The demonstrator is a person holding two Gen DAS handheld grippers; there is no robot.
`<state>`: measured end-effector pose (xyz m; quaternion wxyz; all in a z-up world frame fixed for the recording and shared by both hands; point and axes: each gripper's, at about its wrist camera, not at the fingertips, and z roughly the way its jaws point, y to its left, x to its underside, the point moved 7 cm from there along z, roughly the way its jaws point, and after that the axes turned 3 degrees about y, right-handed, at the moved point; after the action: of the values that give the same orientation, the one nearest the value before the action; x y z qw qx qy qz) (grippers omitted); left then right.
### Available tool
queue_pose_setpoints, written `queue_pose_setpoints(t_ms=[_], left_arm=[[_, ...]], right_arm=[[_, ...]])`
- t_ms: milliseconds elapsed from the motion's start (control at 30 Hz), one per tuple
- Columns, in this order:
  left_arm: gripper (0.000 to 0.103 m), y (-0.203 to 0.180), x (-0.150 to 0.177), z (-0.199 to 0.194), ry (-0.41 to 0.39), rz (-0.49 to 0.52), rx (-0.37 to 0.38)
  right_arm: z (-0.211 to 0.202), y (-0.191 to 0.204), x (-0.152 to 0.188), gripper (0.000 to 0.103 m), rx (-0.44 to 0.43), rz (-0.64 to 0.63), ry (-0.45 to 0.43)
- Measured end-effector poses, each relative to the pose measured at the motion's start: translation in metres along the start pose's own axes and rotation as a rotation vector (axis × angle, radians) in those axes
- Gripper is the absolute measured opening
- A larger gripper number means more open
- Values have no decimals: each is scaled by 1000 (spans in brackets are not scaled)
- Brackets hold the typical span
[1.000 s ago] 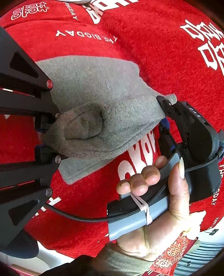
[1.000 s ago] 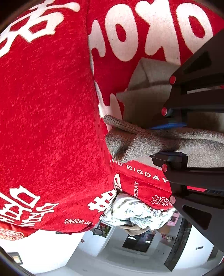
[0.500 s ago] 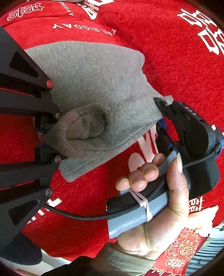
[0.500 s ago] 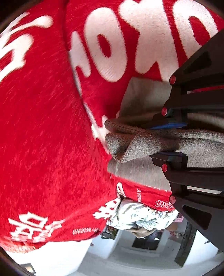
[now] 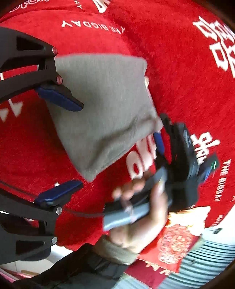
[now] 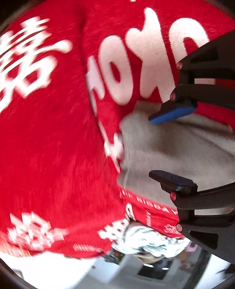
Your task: Fold small clothes
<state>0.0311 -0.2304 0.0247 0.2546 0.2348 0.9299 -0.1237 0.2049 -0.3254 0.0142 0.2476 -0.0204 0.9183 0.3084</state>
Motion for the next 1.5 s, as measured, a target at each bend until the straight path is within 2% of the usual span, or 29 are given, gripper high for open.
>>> queue_pose_setpoints(t_ms=[100, 167, 233, 300, 333, 433, 533, 600, 700, 800, 867, 900, 933, 967, 1000, 1067, 1133, 1167, 1233, 1333, 1367, 1400, 1433, 1467, 1500], left_arm=[[79, 41, -8, -17, -44, -97, -3], [79, 74, -14, -17, -48, -206, -19], [79, 98, -16, -1, -7, -282, -28], [79, 117, -11, 18, 47, -318, -81], [79, 120, -8, 23, 63, -328, -97], [80, 127, 7, 37, 91, -368, -52], [80, 125, 6, 29, 77, -362, -48], [80, 126, -4, 19, 42, -361, -32], [80, 135, -20, 15, 11, -390, -6], [80, 143, -28, 32, 51, -451, 66], [80, 150, -22, 52, 119, -446, 3], [80, 151, -19, 58, 140, -449, 19], [80, 153, -16, 57, 136, -465, 36], [80, 156, -16, 53, 129, -480, 55], [80, 162, -18, 48, 113, -499, 74], [80, 179, -22, 40, 79, -560, 103], [80, 190, -23, 47, 110, -622, 164], [80, 191, -22, 55, 140, -650, 226], [80, 185, -20, 75, 207, -671, 325], [80, 180, -19, 96, 235, -702, 382], [80, 180, -21, 99, 230, -707, 391], [80, 180, -26, 103, 225, -708, 395], [80, 178, -29, 105, 223, -703, 393], [75, 176, -32, 109, 224, -689, 382], [71, 174, -35, 111, 225, -671, 360]], right_arm=[[-12, 36, 12, 69, -98, -77, -5], [-10, 53, 23, 73, -151, -115, 17], [4, 47, 34, 73, -116, -98, 63], [15, 29, 42, 73, -64, -54, 96], [19, 16, 47, 69, -43, -22, 108], [11, -4, 53, 66, -77, 30, 67], [-5, -2, 59, 66, -22, 20, 39], [-16, 11, 65, 68, 6, -23, 15], [-26, 39, 78, 76, -54, -84, -5], [-19, 34, 88, 77, -30, -69, 8], [-16, 18, 92, 76, 19, -42, -3], [-18, 11, 92, 77, 48, -29, -12], [-22, 0, 94, 77, 121, 2, -6], [-25, -8, 95, 77, 158, 26, 2], [-30, -14, 96, 77, 167, 44, -3], [-44, -24, 96, 82, 149, 73, -31], [-48, -32, 92, 86, 144, 108, -39], [-45, -34, 89, 86, 119, 134, -35], [-33, -36, 83, 86, 54, 189, -15], [5, -29, 83, 87, -15, 225, 58], [16, -27, 82, 87, -14, 218, 64], [21, -23, 76, 87, -1, 193, 26], [27, -21, 72, 84, -11, 196, 32], [34, -17, 70, 80, -40, 206, 44], [41, -12, 69, 66, -43, 203, 59]])
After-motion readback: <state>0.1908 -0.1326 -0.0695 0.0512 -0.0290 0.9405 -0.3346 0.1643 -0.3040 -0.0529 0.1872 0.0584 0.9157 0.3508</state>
